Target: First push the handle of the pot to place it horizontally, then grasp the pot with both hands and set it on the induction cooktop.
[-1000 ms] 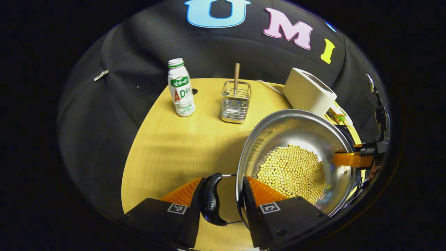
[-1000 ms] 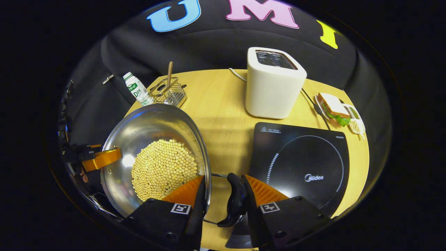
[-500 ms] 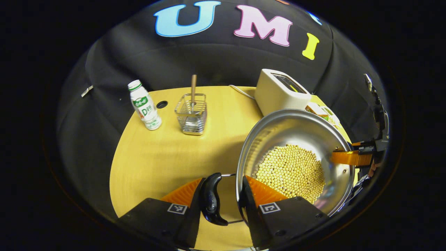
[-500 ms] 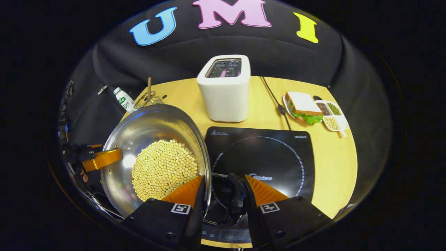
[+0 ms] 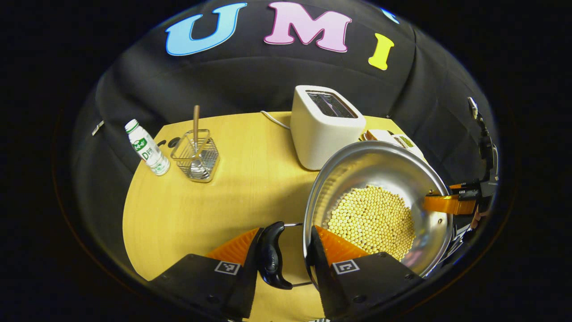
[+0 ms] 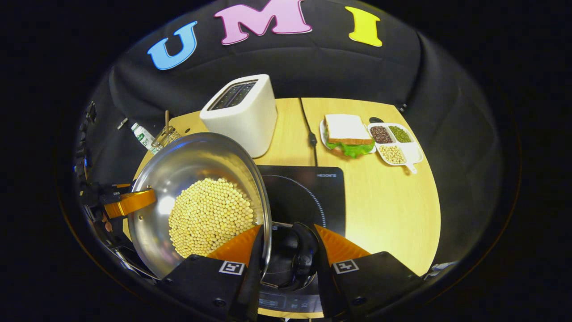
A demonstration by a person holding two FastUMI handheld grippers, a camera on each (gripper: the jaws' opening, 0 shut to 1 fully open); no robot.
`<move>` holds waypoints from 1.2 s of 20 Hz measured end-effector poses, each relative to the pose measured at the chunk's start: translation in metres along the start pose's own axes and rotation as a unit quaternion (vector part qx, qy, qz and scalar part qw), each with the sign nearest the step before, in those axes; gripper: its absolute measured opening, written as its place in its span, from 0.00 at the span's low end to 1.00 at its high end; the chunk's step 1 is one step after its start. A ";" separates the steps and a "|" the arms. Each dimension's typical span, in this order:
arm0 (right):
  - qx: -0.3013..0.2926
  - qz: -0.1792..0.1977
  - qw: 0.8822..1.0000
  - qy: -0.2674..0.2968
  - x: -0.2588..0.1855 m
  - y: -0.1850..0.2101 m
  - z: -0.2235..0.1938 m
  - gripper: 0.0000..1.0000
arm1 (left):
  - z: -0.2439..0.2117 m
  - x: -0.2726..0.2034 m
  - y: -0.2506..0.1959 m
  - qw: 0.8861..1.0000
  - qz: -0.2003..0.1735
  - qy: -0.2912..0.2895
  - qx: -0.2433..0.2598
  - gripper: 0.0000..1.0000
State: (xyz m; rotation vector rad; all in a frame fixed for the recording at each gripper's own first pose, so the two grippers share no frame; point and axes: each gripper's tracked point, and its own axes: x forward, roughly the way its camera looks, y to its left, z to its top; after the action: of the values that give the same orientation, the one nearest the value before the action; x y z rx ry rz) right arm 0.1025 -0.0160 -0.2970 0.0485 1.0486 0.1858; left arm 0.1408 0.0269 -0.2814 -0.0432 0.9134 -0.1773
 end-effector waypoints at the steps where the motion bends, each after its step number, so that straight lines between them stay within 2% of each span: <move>1: 0.001 -0.001 1.000 0.001 0.001 -0.009 0.000 0.56 | 0.003 0.004 -0.008 1.000 -0.001 0.001 0.000 0.60; 12: 0.021 -0.001 1.000 0.008 0.024 -0.068 0.000 0.56 | 0.017 0.045 -0.062 1.000 0.000 0.008 0.011 0.60; 18: 0.022 0.001 1.000 0.012 0.034 -0.077 0.000 0.56 | 0.016 0.057 -0.068 1.000 0.002 0.010 0.008 0.60; 19: 0.022 0.001 1.000 0.012 0.035 -0.078 0.000 0.52 | 0.016 0.058 -0.068 1.000 0.002 0.010 0.007 0.60; 20: 0.022 0.002 1.000 0.012 0.036 -0.079 0.001 0.57 | 0.014 0.059 -0.068 1.000 0.002 0.010 0.006 0.60; 24: 0.024 0.002 1.000 0.006 0.039 -0.079 0.005 0.56 | 0.014 0.062 -0.066 1.000 0.000 0.007 0.003 0.60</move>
State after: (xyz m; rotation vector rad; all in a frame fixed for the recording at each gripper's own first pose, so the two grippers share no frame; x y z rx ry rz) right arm 0.1355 -0.0866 -0.3383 0.0934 1.0646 0.1645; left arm 0.1803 -0.0495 -0.3136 -0.0367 0.9262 -0.1812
